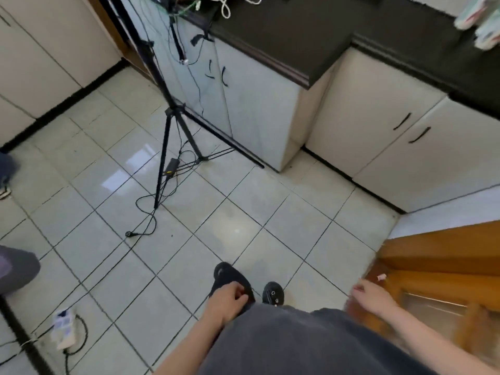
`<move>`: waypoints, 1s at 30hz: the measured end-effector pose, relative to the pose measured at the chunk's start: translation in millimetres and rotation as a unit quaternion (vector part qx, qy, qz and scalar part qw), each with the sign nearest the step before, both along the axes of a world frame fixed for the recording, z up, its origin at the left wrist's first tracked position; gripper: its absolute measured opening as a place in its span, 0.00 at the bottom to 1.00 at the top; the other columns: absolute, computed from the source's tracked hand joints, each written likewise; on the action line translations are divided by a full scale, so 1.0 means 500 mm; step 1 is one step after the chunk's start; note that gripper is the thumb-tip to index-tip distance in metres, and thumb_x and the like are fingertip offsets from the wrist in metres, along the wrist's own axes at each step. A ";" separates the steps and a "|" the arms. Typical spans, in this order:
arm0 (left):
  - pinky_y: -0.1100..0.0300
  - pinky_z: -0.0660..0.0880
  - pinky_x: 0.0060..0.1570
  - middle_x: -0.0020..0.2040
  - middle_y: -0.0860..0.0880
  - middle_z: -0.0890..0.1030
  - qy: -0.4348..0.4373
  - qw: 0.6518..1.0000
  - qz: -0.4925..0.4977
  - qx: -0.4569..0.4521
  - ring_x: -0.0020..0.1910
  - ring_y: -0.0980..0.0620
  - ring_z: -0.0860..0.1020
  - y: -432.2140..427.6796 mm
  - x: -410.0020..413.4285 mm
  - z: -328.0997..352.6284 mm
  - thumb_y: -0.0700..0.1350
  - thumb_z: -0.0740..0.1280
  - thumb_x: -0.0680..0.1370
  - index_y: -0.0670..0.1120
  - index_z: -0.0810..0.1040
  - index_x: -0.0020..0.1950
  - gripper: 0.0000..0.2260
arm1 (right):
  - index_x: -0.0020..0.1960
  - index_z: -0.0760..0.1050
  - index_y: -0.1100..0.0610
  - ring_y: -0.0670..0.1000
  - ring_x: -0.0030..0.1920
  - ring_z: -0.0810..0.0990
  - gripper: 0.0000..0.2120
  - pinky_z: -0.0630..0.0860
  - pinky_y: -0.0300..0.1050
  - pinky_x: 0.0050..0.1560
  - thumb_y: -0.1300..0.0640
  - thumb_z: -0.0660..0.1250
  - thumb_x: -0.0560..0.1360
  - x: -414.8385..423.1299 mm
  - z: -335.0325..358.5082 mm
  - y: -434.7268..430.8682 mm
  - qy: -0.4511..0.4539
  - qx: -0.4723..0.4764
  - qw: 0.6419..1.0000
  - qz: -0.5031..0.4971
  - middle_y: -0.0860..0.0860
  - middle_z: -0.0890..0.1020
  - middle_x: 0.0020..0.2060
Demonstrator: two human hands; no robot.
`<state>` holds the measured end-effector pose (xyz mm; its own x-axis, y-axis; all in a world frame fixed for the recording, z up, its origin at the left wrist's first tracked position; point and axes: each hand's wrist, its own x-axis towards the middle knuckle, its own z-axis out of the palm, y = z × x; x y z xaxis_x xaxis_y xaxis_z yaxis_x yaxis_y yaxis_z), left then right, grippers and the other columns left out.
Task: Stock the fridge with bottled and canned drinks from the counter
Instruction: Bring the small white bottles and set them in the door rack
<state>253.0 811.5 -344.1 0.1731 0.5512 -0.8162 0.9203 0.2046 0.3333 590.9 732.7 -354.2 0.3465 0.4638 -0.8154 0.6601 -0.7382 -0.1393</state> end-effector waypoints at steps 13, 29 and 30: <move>0.59 0.71 0.47 0.57 0.38 0.80 0.075 0.980 -0.160 -0.086 0.57 0.43 0.78 0.445 0.356 -0.103 0.46 0.58 0.81 0.42 0.78 0.43 0.13 | 0.60 0.74 0.63 0.57 0.60 0.76 0.16 0.70 0.48 0.63 0.53 0.58 0.80 0.212 -0.057 -0.010 0.102 -0.076 0.929 -0.347 0.59 0.78 0.59; 0.56 0.69 0.49 0.46 0.45 0.78 -0.079 0.956 -0.283 0.026 0.49 0.44 0.76 0.894 1.066 0.029 0.47 0.60 0.80 0.45 0.76 0.49 0.08 | 0.54 0.76 0.56 0.49 0.53 0.77 0.09 0.70 0.39 0.54 0.54 0.60 0.78 0.574 0.069 0.469 0.049 0.112 0.918 -0.378 0.50 0.79 0.51; 0.56 0.70 0.53 0.51 0.45 0.79 -0.094 0.960 -0.263 0.014 0.53 0.45 0.77 0.891 1.082 0.034 0.48 0.61 0.80 0.45 0.77 0.55 0.09 | 0.54 0.77 0.56 0.48 0.53 0.77 0.09 0.69 0.38 0.53 0.55 0.60 0.78 0.593 0.066 0.475 0.045 0.108 0.926 -0.359 0.49 0.79 0.52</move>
<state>794.2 1257.3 -327.0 0.5758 0.3682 -0.7299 0.8173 -0.2838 0.5016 887.2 970.2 -321.1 0.5639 0.2959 -0.7710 -0.0121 -0.9306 -0.3659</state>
